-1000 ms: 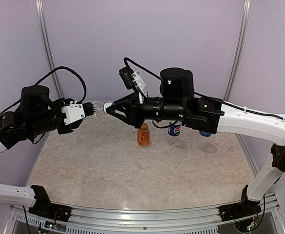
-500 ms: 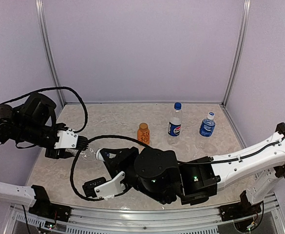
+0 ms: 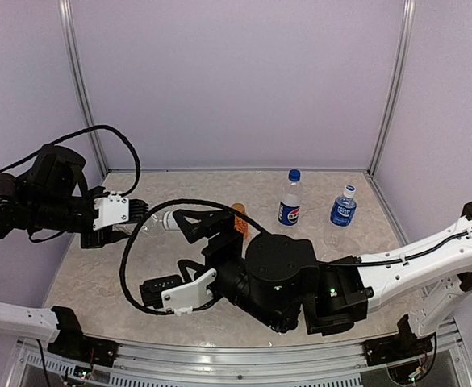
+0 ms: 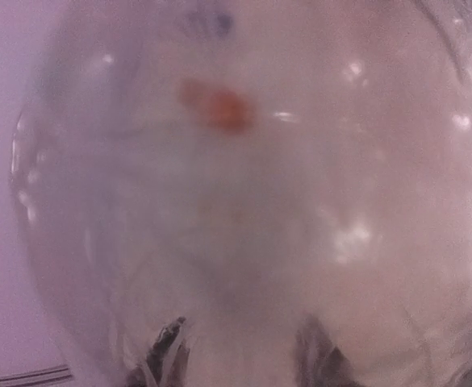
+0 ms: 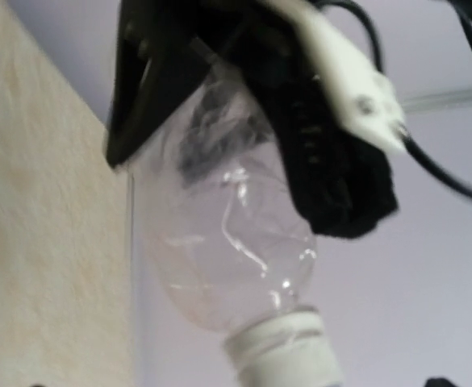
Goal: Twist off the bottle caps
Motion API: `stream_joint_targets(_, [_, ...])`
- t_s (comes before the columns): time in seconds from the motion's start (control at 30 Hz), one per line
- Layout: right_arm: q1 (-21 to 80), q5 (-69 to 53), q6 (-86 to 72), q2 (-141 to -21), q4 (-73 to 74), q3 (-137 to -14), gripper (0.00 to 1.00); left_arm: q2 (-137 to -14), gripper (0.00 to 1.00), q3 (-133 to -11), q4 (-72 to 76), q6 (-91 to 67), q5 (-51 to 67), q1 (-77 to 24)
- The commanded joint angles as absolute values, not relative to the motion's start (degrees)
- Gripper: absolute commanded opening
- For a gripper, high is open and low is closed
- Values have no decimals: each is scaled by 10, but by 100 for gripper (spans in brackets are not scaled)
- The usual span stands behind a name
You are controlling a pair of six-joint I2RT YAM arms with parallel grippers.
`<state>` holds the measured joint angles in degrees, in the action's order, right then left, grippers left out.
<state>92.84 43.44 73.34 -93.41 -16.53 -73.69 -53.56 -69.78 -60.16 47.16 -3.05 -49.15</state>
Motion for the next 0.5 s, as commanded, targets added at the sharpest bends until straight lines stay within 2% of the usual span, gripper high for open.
stream_joint_targets(0.0, [900,350,464,-860,-77,-752,99,-529,43,-668,-455,487,-121,-485])
stream_joint_targets(0.1, [830,151,246,-813,-33,-758,99,-529,43,-640,-356,531,-170,-484])
stream_joint_targets(0.2, [761,18,90,-776,-96,-724,99,-532,43,-635,-309,544,-191,-485])
stream_joint_targets(0.33, [714,-6,-68,-775,-119,-732,99,-536,43,-628,-288,561,-207,-485])
stream_joint_targets(0.47, [673,4,-242,-844,1,-832,99,-536,43,-614,-272,585,-215,-485])
